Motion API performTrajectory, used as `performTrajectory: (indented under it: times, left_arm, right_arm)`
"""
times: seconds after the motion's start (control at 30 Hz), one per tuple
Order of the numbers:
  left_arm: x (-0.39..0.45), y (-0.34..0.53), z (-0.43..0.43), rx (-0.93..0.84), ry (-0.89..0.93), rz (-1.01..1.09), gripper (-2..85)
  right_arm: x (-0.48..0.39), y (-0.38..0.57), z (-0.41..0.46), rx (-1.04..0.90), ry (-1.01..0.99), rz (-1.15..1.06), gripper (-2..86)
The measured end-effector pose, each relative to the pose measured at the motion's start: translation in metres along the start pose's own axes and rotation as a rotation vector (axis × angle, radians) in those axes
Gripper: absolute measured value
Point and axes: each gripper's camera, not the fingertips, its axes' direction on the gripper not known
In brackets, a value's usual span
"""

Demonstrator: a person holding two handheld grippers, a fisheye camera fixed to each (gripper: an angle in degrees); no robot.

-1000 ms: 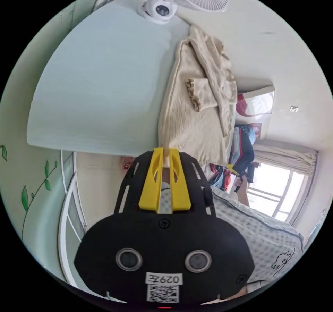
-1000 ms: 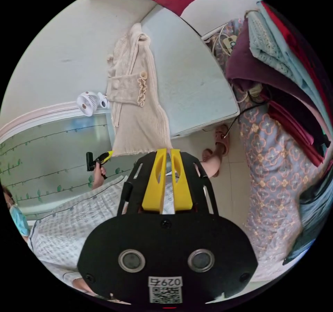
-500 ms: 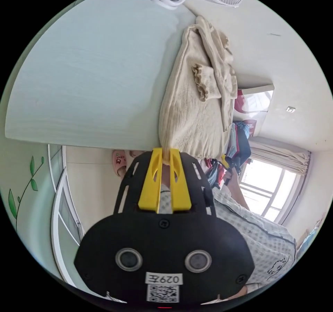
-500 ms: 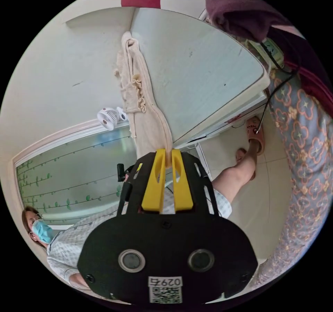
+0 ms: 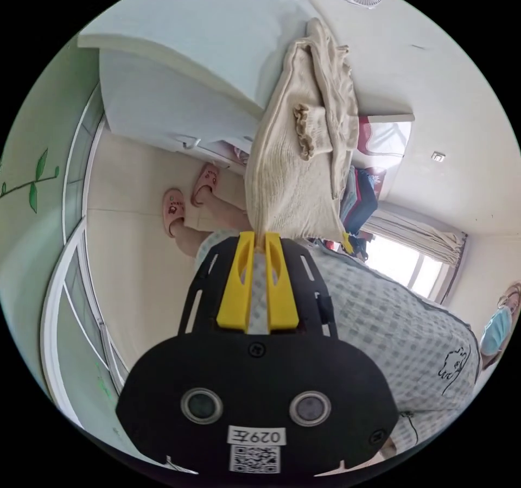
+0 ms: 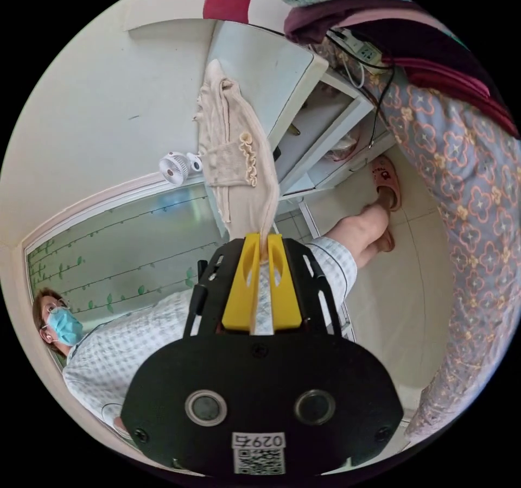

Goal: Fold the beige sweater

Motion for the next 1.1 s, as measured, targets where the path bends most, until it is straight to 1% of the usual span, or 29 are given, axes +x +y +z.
performTrajectory:
  times: [0.03,0.13,0.2,0.23,0.3,0.33,0.37,0.4,0.43,0.47,0.5,0.57,0.6,0.63,0.67,0.73,0.8,0.83,0.87,0.9,0.93,0.97,1.0,1.03,1.1]
  left_arm:
    - [-0.001,0.001,0.000,0.001,0.003,-0.005,2.0]
    - [0.021,-0.004,-0.015,0.055,0.033,0.022,1.3]
    - [0.077,-0.031,-0.051,0.128,-0.021,0.150,0.7]
    - [0.096,-0.041,-0.062,0.145,-0.051,0.196,0.7]
    - [0.183,-0.096,-0.103,0.203,-0.182,0.391,0.8]
    - [0.205,-0.113,-0.110,0.220,-0.216,0.443,1.1]
    - [0.247,-0.151,-0.119,0.250,-0.302,0.518,1.6]
    - [0.279,-0.195,-0.121,0.256,-0.397,0.510,3.0]
    - [0.291,-0.218,-0.120,0.255,-0.442,0.489,3.7]
    - [0.305,-0.260,-0.111,0.214,-0.531,0.409,6.4]
    - [0.312,-0.289,-0.097,0.152,-0.611,0.330,9.5]
    - [0.315,-0.297,-0.080,0.153,-0.673,0.291,13.5]
    - [0.313,-0.288,-0.068,0.195,-0.704,0.283,14.0]
    - [0.310,-0.282,-0.062,0.214,-0.716,0.281,13.8]
    - [0.303,-0.272,-0.048,0.240,-0.747,0.268,13.3]
    - [0.293,-0.262,-0.026,0.216,-0.734,0.251,12.7]
    - [0.287,-0.254,0.005,0.160,-0.594,0.300,10.1]
    - [0.286,-0.253,0.014,0.135,-0.560,0.313,9.0]
    - [0.284,-0.251,0.033,0.094,-0.523,0.333,5.6]
    - [0.280,-0.251,0.051,0.074,-0.541,0.342,1.2]
    - [0.277,-0.251,0.059,0.065,-0.567,0.342,0.7]
    - [0.269,-0.256,0.076,0.040,-0.645,0.318,-0.2]
    - [0.260,-0.264,0.092,0.009,-0.703,0.312,-0.5]
    - [0.254,-0.269,0.099,-0.008,-0.706,0.316,-0.7]
    - [0.247,-0.280,0.099,0.004,-0.642,0.348,-0.9]
  right_arm:
    - [0.000,0.001,0.001,0.007,-0.015,0.006,0.8]
    - [-0.014,-0.006,0.000,0.074,-0.162,0.003,0.8]
    - [-0.062,-0.038,-0.005,0.105,-0.260,-0.096,0.9]
    - [-0.081,-0.051,-0.007,0.106,-0.262,-0.136,1.0]
    - [-0.171,-0.122,-0.011,0.101,-0.200,-0.320,1.3]
    - [-0.195,-0.144,-0.010,0.103,-0.172,-0.355,1.4]
    - [-0.237,-0.190,-0.004,0.112,-0.108,-0.395,1.8]
    - [-0.274,-0.241,0.008,0.107,-0.046,-0.410,2.4]
    - [-0.289,-0.267,0.016,0.087,-0.016,-0.419,2.7]
    - [-0.310,-0.316,0.037,0.003,0.055,-0.406,3.8]
    - [-0.318,-0.352,0.054,-0.055,0.114,-0.346,5.2]
    - [-0.330,-0.371,0.063,-0.030,0.147,-0.329,6.8]
    - [-0.340,-0.368,0.067,-0.004,0.154,-0.387,6.2]
    - [-0.342,-0.365,0.071,-0.008,0.167,-0.407,6.0]
    - [-0.342,-0.357,0.083,-0.041,0.202,-0.438,3.8]
    - [-0.333,-0.344,0.107,-0.107,0.241,-0.456,1.5]
    - [-0.321,-0.324,0.147,-0.231,0.262,-0.443,0.3]
    - [-0.320,-0.318,0.156,-0.248,0.278,-0.448,0.1]
    - [-0.322,-0.307,0.172,-0.262,0.334,-0.457,-0.1]
    - [-0.325,-0.297,0.187,-0.256,0.432,-0.470,-0.2]
    - [-0.326,-0.293,0.195,-0.251,0.494,-0.476,-0.3]
    - [-0.327,-0.289,0.211,-0.253,0.607,-0.497,-0.4]
    - [-0.327,-0.290,0.227,-0.283,0.651,-0.522,-0.4]
    - [-0.329,-0.292,0.232,-0.292,0.644,-0.528,-0.4]
    - [-0.346,-0.302,0.243,-0.301,0.648,-0.492,-0.5]
